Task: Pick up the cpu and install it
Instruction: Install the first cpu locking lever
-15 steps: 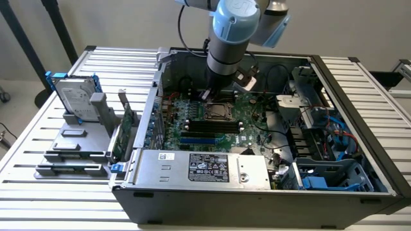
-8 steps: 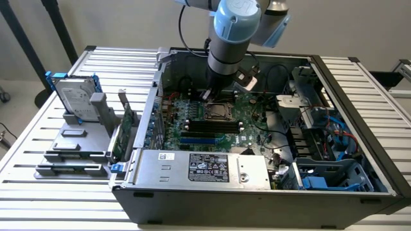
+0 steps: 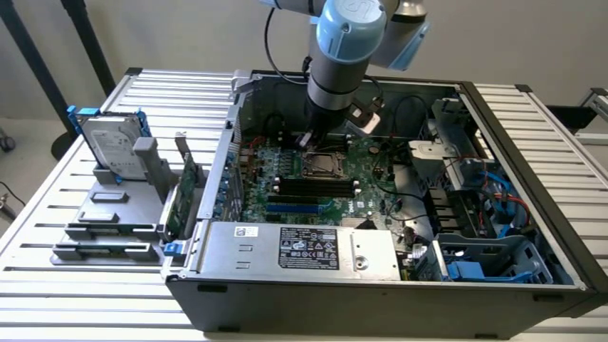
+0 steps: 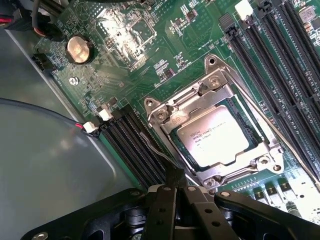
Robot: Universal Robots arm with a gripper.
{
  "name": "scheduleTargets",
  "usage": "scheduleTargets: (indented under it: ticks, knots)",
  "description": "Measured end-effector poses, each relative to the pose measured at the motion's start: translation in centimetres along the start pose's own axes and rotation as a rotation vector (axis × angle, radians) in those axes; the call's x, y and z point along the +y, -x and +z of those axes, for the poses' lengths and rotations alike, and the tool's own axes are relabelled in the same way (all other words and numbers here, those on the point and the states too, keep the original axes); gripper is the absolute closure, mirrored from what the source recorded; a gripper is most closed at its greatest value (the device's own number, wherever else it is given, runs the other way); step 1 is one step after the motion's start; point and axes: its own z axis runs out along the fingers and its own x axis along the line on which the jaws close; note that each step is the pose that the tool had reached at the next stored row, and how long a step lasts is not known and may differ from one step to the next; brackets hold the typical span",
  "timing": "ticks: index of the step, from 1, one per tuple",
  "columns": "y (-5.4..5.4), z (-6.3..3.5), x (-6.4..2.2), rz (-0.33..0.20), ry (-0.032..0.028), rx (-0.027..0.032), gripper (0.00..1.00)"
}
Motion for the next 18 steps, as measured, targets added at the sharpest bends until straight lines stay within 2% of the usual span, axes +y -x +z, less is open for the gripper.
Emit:
scheduleTargets:
  ticks: [4, 10, 18]
  knots:
    - [-0.04, 0.02, -0.03, 0.001, -0.001, -0.0014, 0.89]
    - [-0.1, 0.05, -0.03, 0.002, 0.0016, -0.0049, 0.89]
    - [-0.48, 0.07, 0.5, 0.002, 0.005, -0.0095, 0.89]
